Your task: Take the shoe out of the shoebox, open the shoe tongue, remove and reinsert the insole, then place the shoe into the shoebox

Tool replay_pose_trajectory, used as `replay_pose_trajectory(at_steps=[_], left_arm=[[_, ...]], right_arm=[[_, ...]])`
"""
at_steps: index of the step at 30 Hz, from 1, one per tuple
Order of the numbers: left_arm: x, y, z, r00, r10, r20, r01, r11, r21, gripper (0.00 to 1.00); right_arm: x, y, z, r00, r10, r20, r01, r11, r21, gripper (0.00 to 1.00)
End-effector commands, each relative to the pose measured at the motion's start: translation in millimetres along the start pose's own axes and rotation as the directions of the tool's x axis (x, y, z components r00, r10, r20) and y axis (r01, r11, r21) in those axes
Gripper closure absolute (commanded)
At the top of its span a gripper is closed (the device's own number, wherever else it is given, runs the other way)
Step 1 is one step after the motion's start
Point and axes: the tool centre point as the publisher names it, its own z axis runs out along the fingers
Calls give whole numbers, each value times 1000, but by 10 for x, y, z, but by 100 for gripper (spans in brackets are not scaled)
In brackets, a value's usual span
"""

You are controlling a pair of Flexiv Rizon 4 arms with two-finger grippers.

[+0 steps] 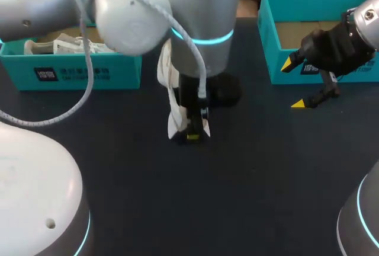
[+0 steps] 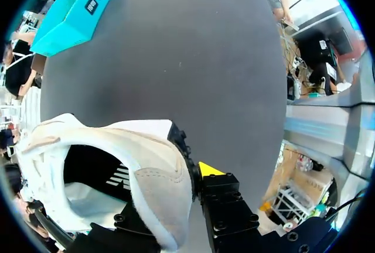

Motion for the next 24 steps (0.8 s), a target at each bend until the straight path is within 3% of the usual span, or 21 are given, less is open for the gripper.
replay_pose_trajectory(at_steps=[1,11,24], left_arm=[[9,181,-292,1000,2,5,-2,1000,27,100],[9,181,-292,1000,2,5,-2,1000,27,100],[-819,729,-595,992,107,-60,-104,993,50,100]], right_arm=[[-4,1,13,1000,0,0,0,1000,3,0],[-4,1,13,1000,0,0,0,1000,3,0],[-4,1,13,1000,0,0,0,1000,3,0]])
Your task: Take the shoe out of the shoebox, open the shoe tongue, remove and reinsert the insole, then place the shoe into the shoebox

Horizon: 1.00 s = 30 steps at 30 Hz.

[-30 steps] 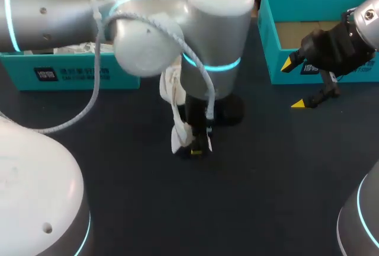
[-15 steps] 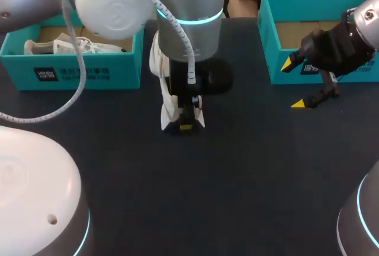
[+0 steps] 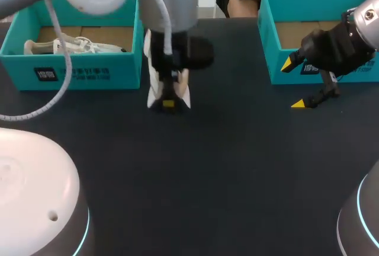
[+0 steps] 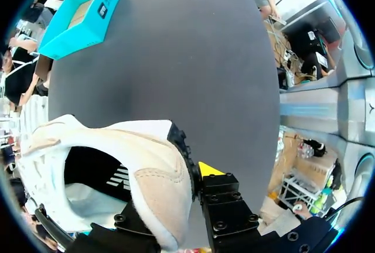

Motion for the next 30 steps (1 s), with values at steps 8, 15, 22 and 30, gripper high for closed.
replay_pose_trajectory(at_steps=[8,15,22,30], left_arm=[[-921,920,-372,995,68,-68,-66,997,37,100],[-1531,1591,-484,989,110,-96,-107,994,34,100],[-2096,2226,-422,981,190,-31,-191,982,-13,100],[-2662,2871,-326,963,270,-15,-269,962,40,100]], right_arm=[[-5,2,13,1000,0,0,0,1000,3,0],[-5,2,13,1000,0,0,0,1000,3,0],[-5,2,13,1000,0,0,0,1000,3,0],[-5,2,13,1000,0,0,0,1000,3,0]])
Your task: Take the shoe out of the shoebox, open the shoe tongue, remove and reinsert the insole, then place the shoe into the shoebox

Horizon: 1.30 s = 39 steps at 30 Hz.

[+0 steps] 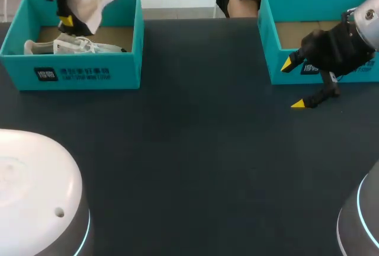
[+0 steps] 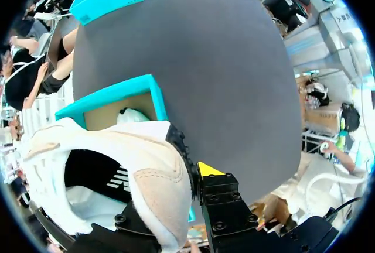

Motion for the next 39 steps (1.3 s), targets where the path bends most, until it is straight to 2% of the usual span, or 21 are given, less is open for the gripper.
replay_pose_trajectory(at_steps=[1,3,5,8,15,19,37,38,39], left_arm=[[-205,563,62,999,34,-18,-32,996,88,100],[-295,744,69,999,46,-20,-43,990,134,100],[-368,882,75,999,22,-24,-19,989,149,100],[-453,1073,67,1000,7,10,-8,991,137,100],[-743,1499,66,997,-77,-12,78,983,165,100],[-924,1713,120,987,-155,-32,158,976,151,100],[-956,1737,130,985,-168,-44,172,974,149,100],[-936,1717,136,992,-108,-63,118,978,173,100],[-936,1727,137,997,-35,-65,46,986,161,100]], right_arm=[[-5,1,13,1000,0,0,0,1000,3,0],[-5,1,13,1000,0,0,0,1000,3,0],[-5,1,13,1000,0,0,0,1000,3,0],[-5,1,13,1000,0,0,0,1000,3,0],[-5,1,13,1000,0,0,0,1000,3,0],[-5,1,13,1000,0,0,0,1000,3,0],[-5,1,13,1000,0,0,0,1000,3,0],[-5,1,13,1000,0,0,0,1000,3,0],[-5,1,13,1000,0,0,0,1000,3,0]])
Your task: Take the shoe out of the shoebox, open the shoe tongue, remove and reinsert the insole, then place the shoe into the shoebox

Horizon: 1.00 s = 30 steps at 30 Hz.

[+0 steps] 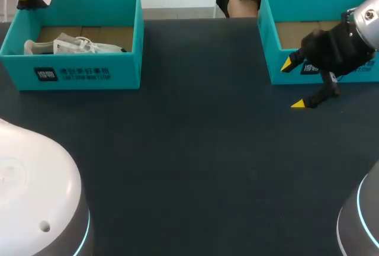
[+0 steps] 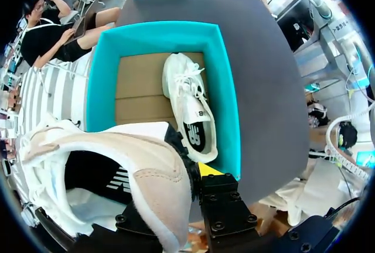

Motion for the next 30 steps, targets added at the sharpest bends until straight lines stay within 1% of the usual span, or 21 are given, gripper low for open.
replay_pose_trajectory(at_steps=[1,2,4,5,6,7,8,9,10,11,12,13,14,15,16,17,18,19,20,30], left_arm=[[18,34,-16,961,262,-91,-264,965,-9,100],[-16,66,-34,955,283,-89,-283,959,17,100],[-41,130,-44,882,447,-146,-454,891,-14,100],[-62,190,-49,839,526,-139,-535,845,-30,100],[-64,236,-39,772,612,-172,-628,776,-61,100],[-56,293,-27,714,681,-160,-699,708,-105,100],[-74,323,-18,660,724,-200,-750,651,-117,100],[-87,377,-28,576,781,-242,-816,564,-123,100],[-100,413,-45,557,797,-235,-830,542,-129,100],[-130,432,-82,507,820,-267,-861,497,-110,100],[-139,484,-112,427,857,-288,-904,413,-112,100],[-154,522,-138,372,873,-316,-928,350,-127,100],[-169,566,-159,304,892,-336,-952,271,-141,100],[-185,588,-175,295,896,-332,-953,252,-168,100],[-208,599,-205,265,896,-358,-962,217,-168,100],[-218,633,-227,234,909,-344,-966,178,-185,100],[-243,645,-257,228,904,-361,-969,175,-173,100],[-260,671,-282,198,911,-361,-974,143,-174,100],[-271,697,-298,191,914,-358,-975,135,-175,100],[-290,708,-313,197,912,-359,-974,141,-178,100]], right_arm=[[-5,2,13,1000,0,0,0,1000,3,0],[-5,2,13,1000,0,0,0,1000,3,0],[-5,2,13,1000,0,0,0,1000,3,0],[-5,2,13,1000,0,0,0,1000,3,0],[-5,2,13,1000,0,0,0,1000,3,0],[-5,2,13,1000,0,0,0,1000,3,0],[-5,2,13,1000,0,0,0,1000,3,0],[-5,2,13,1000,0,0,0,1000,3,0],[-5,2,13,1000,0,0,0,1000,3,0],[-5,2,13,1000,0,0,0,1000,3,0],[-5,2,13,1000,0,0,0,1000,3,0],[-5,2,13,1000,0,0,0,1000,3,0],[-5,2,13,1000,0,0,0,1000,3,0],[-5,2,13,1000,0,0,0,1000,3,0],[-5,2,13,1000,0,0,0,1000,3,0],[-5,2,13,1000,0,0,0,1000,3,0],[-5,2,13,1000,0,0,0,1000,3,0],[-5,2,13,1000,0,0,0,1000,3,0],[-5,2,13,1000,0,0,0,1000,3,0],[-5,2,13,1000,0,0,0,1000,3,0]])
